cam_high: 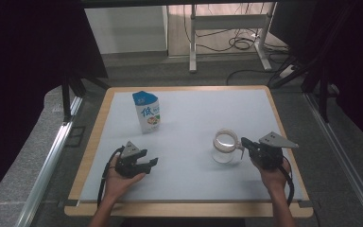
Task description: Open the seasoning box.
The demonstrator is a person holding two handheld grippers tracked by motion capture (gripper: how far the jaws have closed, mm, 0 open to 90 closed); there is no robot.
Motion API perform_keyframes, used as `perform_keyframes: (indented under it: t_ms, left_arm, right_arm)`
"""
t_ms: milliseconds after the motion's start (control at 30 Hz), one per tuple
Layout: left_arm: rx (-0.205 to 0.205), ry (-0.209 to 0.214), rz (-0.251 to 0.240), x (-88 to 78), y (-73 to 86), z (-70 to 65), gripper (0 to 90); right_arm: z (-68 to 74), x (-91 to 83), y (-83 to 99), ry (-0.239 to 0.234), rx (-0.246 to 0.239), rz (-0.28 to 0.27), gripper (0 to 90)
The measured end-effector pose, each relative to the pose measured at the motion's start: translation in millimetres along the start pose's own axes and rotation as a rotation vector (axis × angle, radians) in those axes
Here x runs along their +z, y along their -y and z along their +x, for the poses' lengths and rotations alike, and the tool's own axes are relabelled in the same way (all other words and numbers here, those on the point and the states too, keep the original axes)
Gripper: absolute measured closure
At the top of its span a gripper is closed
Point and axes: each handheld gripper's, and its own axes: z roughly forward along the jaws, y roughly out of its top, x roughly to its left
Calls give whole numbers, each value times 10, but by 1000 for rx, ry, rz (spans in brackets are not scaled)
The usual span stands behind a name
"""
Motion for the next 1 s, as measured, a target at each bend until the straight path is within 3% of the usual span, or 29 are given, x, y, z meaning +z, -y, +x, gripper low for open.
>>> perform_keyframes:
  t_ms: [100,167,267,467,633,833,1000]
  left_arm:
    - [6,7,4,10,1,-16,505]
    - [-2,24,7,12,-6,-26,628]
    - [0,33,5,15,-17,-48,728]
    - [9,95,-12,74,-134,-150,851]
    - [24,158,-38,200,-358,-283,891]
    - [87,203,-55,390,-652,-475,898]
    - [92,253,-57,518,-811,-568,898]
  right_arm:
    - [1,0,2,1,-1,-1,900]
    - [-1,-2,7,2,1,-2,900]
    - [-4,-3,16,3,2,-3,900]
    - [-14,-14,47,-4,17,-7,900]
    - [-20,-10,50,-3,16,-10,900]
    - [-20,-2,43,-4,19,-12,900]
    - [-27,0,45,-6,21,-14,900]
